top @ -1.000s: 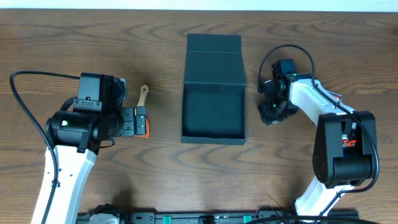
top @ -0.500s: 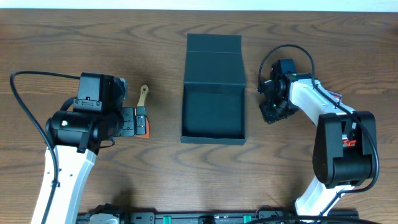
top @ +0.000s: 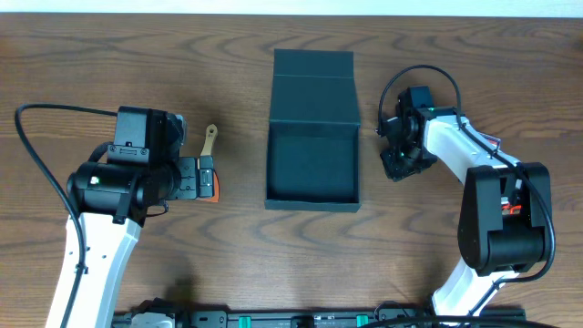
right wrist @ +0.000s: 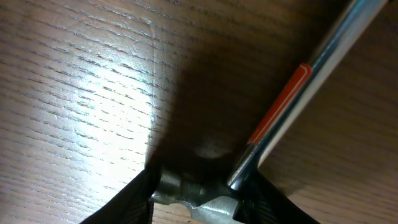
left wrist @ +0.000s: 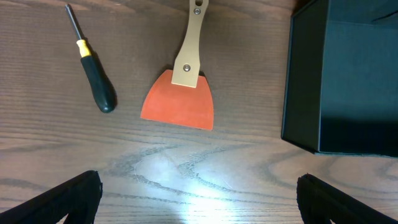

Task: Pack container
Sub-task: 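Close the right gripper on the hammer head and lift it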

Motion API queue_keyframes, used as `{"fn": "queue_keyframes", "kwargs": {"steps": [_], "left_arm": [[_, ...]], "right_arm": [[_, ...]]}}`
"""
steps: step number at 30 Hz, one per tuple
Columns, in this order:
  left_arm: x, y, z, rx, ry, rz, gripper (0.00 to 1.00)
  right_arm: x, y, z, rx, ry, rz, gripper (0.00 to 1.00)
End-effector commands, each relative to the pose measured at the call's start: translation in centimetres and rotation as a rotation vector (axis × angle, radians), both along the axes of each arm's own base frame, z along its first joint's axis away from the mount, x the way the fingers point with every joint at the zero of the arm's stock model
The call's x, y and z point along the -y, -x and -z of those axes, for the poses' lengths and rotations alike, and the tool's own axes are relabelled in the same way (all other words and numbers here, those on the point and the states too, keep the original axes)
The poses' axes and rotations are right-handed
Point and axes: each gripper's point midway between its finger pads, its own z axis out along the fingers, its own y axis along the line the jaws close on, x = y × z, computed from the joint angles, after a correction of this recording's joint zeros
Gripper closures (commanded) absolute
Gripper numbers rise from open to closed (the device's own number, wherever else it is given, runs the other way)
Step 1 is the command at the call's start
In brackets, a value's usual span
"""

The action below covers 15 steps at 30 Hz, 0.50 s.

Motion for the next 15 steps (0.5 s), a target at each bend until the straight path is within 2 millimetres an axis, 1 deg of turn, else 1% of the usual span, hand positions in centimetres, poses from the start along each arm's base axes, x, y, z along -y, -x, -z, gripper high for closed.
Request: {"fn": "queue_keyframes", "kwargs": {"steps": [1, 2, 4, 6, 9, 15], "left_arm": [[0.17, -0.16, -0.51, 0.01, 0.005, 0.009, 0.02], [0.17, -0.16, -0.51, 0.01, 0.005, 0.009, 0.01], [0.17, -0.16, -0.51, 0.01, 0.005, 0.009, 0.02], [0.17, -0.16, -0.51, 0.01, 0.005, 0.009, 0.02], [0.17, -0.16, -0.51, 0.01, 0.005, 0.008, 0.02], [0.17, -0.16, -0.51, 0.01, 0.005, 0.008, 0.02]], "right_arm": [[-0.53, 1.42, 1.83, -0.067, -0.015, -0.012, 0.72], [-0.52, 1.39, 1.83, -0.066, -0.015, -0.012, 0.75], [-0.52, 1.28, 1.83, -0.062, -0.015, -0.012, 0.76], [-0.51, 1.14, 1.84, -0.056, -0.016, -0.011, 0.81], [-0.47, 0.89, 1.84, -0.046, -0.017, -0.009, 0.84], [-0.38, 0.64, 1.85, -0.037, -0.018, -0.006, 0.86]]}}
